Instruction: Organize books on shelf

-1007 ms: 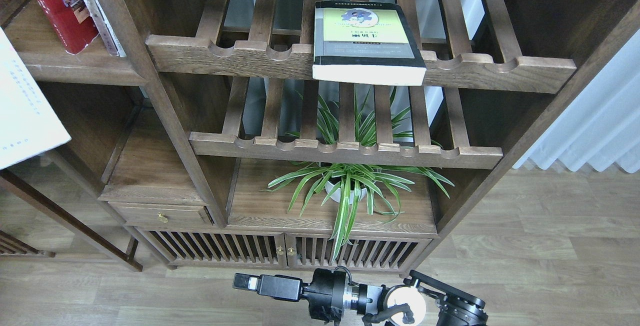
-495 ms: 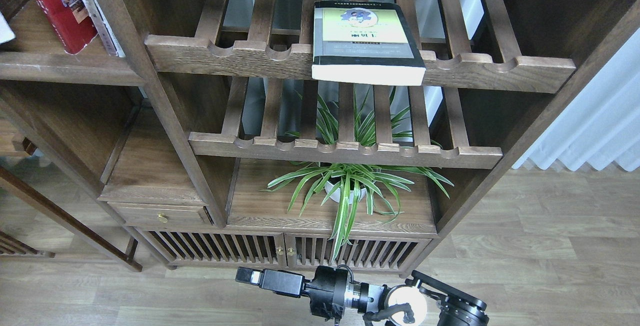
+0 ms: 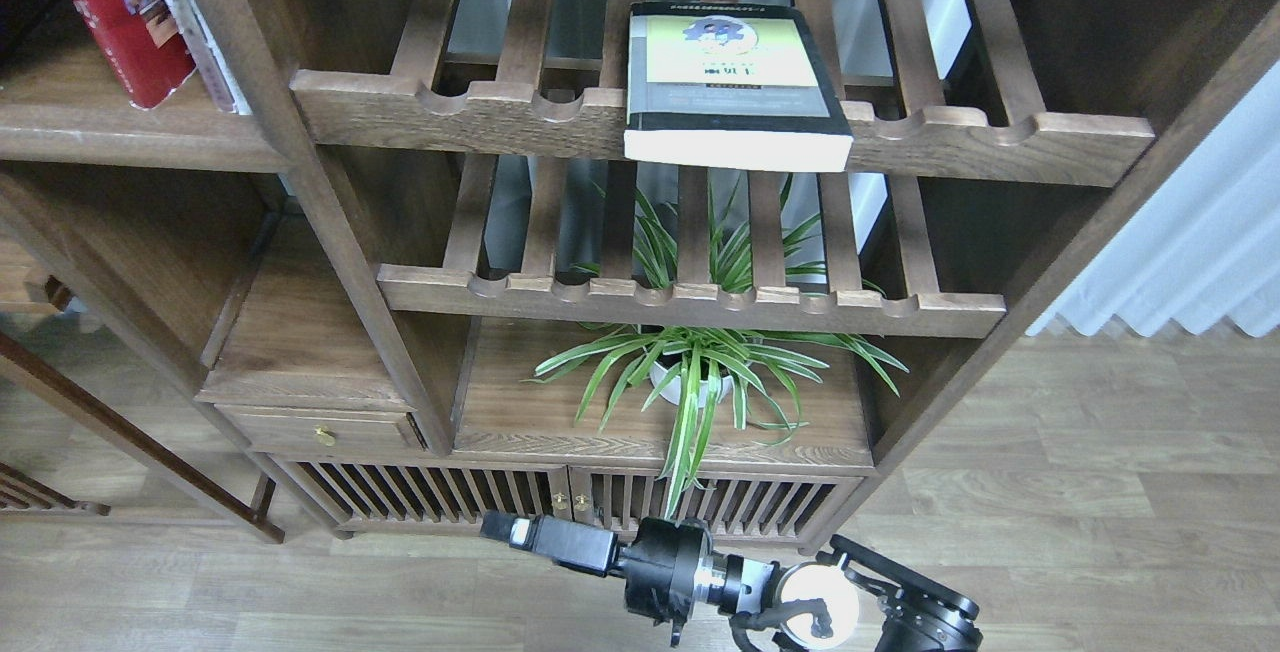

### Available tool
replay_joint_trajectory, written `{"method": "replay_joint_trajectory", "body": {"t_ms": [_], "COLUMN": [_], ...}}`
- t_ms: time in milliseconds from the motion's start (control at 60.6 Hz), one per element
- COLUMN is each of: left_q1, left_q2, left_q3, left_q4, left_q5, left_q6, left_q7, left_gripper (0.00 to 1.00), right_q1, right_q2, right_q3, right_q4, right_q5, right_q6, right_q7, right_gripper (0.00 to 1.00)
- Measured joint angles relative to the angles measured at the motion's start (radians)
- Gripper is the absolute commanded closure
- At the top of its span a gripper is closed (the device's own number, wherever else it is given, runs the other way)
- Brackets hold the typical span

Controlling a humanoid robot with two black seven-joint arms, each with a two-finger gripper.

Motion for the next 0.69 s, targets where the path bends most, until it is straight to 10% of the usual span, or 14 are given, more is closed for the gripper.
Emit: {"method": "replay_joint_trajectory", "body": {"t_ms": [528,693], "left_q1": [-0.091,-0.05], "left_q2": [-0.102,-0.1], "left_q3": [0.124,0.127], "left_q4": [0.098,0.098], "left_q5": [-0.02,-0.117], "left_q6": [0.0,0.0], "left_q7": [-0.008,-0.008], "left_gripper": [0.79,0.65], "right_q1": [-0.07,-0.053], "right_q2": [0.0,0.0], "right_q3": [0.131,0.221], "right_q4": [0.081,0.149], "right_q5": [0.003,0.032], "right_q6": [0.0,0.001], "right_q7": [0.065,0.225], "right_gripper": [0.0,0.0]}}
